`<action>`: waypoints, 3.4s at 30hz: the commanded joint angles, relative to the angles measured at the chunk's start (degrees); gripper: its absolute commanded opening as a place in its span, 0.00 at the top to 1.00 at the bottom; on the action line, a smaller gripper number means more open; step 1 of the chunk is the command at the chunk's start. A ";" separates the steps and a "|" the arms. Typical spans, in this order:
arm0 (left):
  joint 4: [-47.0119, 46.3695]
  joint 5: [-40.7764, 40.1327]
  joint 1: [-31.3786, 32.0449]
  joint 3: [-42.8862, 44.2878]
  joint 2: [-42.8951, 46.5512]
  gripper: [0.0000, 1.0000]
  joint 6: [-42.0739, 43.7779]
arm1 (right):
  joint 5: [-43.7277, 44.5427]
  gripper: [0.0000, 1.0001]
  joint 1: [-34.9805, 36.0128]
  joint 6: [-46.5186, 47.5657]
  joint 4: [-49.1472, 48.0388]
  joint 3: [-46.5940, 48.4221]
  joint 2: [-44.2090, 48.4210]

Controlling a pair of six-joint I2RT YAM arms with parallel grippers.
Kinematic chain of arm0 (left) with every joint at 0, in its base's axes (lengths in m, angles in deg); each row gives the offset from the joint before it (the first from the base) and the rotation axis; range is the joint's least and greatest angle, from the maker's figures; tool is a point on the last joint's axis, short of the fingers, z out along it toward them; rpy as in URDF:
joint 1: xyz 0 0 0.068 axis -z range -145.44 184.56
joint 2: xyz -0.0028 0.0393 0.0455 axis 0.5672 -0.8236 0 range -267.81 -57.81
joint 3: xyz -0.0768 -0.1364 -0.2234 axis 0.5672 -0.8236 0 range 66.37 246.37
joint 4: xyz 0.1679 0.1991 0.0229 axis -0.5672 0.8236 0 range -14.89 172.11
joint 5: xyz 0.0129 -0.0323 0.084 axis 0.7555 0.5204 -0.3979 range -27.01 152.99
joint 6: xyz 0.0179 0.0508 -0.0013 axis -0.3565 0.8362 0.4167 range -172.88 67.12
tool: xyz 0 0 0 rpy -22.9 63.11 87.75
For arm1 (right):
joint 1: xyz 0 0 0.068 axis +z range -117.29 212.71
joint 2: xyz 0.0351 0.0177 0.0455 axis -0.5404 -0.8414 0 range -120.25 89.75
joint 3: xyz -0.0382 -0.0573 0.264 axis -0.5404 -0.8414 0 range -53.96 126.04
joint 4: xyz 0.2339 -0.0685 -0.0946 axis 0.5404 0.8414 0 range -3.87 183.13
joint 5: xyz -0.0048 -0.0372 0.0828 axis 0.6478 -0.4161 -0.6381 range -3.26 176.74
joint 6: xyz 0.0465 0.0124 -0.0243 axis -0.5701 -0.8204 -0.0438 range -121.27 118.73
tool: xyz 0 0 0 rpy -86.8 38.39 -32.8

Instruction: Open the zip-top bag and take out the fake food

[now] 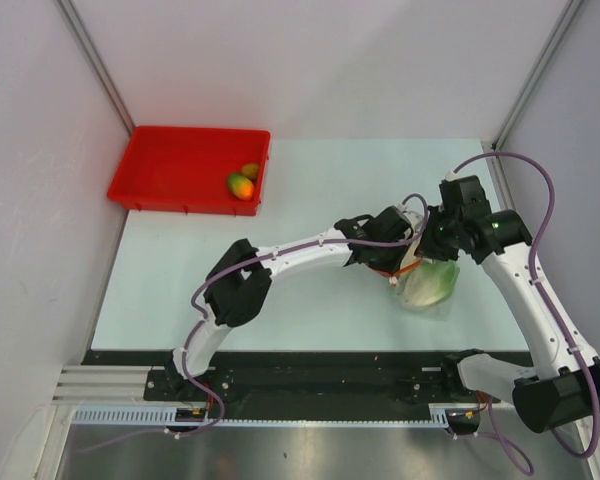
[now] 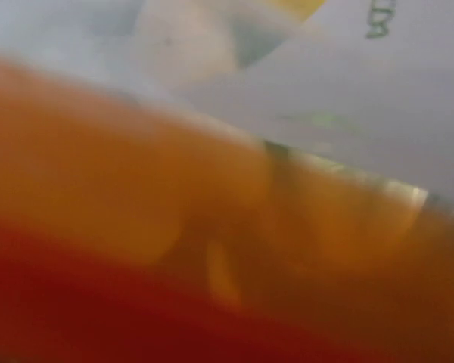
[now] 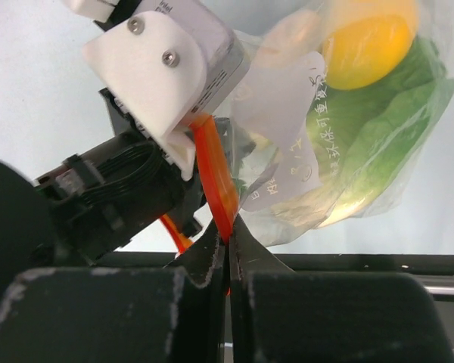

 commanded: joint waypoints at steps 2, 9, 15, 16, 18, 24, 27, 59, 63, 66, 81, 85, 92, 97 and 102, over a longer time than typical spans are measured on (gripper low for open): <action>4.71 2.01 0.11 3.71 6.42 1.00 3.18 | 3.39 1.00 1.55 2.78 -3.61 1.19 2.04; 6.38 7.64 -1.38 7.40 9.40 1.00 -0.43 | 3.13 1.00 2.69 3.75 -5.72 -0.66 2.56; 9.02 4.75 -1.47 9.95 12.39 1.00 2.11 | 4.80 1.00 2.60 5.42 -5.55 -1.10 2.74; 9.90 4.39 -1.47 10.22 13.00 1.00 2.38 | 4.89 1.00 2.69 5.59 -5.55 -1.19 2.74; 10.78 3.08 -1.47 10.75 13.62 1.00 3.00 | 5.15 1.00 2.78 6.03 -5.72 -1.36 2.83; 11.58 -2.54 -1.82 7.94 17.57 1.00 5.46 | 5.77 1.00 2.69 7.18 -5.64 -2.24 3.09; 8.86 -3.96 -2.00 3.29 21.35 1.00 7.74 | 5.94 1.00 2.60 7.44 -5.55 -2.68 3.44; 6.39 -7.04 -2.53 1.61 9.32 0.49 9.24 | 1.28 1.00 0.06 6.39 -6.43 -2.77 4.15; 4.55 -4.24 -2.26 -1.02 10.98 0.50 8.63 | 1.37 1.00 -0.30 6.56 -6.60 -2.77 4.15; 4.19 -3.08 -2.18 -1.73 11.69 0.66 8.54 | 1.28 1.00 -0.39 6.56 -6.87 -2.77 4.15; 6.13 0.25 -2.18 9.78 16.78 1.00 7.84 | 2.86 1.00 -0.39 7.18 -6.95 -2.77 3.53; 5.60 -2.63 -2.18 7.07 21.70 1.00 8.53 | 3.92 1.00 -1.00 7.53 -6.43 -2.68 2.83; 5.69 -11.25 -5.16 -1.46 32.16 1.00 9.95 | 4.10 1.00 -3.99 7.62 -5.02 -2.77 3.09; 2.70 -11.61 -12.71 -11.21 38.83 1.00 8.89 | 3.13 1.00 -5.66 8.06 -5.20 -2.77 2.92; -0.98 -14.33 -23.85 -17.37 41.66 1.00 7.41 | 1.46 1.00 -5.92 8.06 -5.90 -2.77 2.74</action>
